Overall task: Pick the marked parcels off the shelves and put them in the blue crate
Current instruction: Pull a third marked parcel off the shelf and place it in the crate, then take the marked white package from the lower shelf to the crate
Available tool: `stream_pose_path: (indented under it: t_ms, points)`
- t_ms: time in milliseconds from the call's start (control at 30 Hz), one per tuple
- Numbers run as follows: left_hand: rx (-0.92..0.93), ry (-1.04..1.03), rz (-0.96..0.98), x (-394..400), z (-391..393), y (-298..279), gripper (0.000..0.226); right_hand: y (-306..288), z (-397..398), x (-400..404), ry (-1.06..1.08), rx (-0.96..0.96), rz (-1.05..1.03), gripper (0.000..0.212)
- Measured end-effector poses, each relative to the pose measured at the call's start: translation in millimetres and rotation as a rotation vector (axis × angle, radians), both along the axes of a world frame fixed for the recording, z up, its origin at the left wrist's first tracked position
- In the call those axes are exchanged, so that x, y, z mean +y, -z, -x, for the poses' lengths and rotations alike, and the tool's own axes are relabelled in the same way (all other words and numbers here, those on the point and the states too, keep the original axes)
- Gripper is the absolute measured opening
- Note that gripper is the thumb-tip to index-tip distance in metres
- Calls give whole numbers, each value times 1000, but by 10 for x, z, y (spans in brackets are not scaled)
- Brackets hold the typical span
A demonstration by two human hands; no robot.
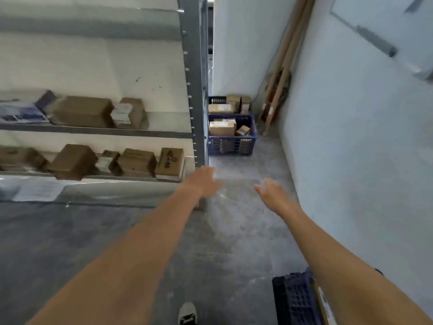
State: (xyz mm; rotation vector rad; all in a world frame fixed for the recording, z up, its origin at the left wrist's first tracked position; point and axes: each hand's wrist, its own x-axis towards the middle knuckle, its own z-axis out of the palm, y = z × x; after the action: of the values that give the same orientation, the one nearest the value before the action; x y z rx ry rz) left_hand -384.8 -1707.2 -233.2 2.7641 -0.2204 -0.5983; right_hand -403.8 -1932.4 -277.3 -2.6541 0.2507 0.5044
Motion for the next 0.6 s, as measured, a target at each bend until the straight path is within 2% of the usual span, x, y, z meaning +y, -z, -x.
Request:
stream_pose_path:
  t_ms: [267, 400, 600]
  points:
    - [-74, -255, 78, 1799, -207, -301, 51, -197, -651, 1755, -239, -70, -87, 53]
    - [-82, -321, 99, 2297, -341, -345, 56, -259, -944, 2316, -335, -87, -110, 47]
    - [-69, -404, 103, 2786, -883, -264, 63, -281, -1546, 2780, -391, -74, -116, 60]
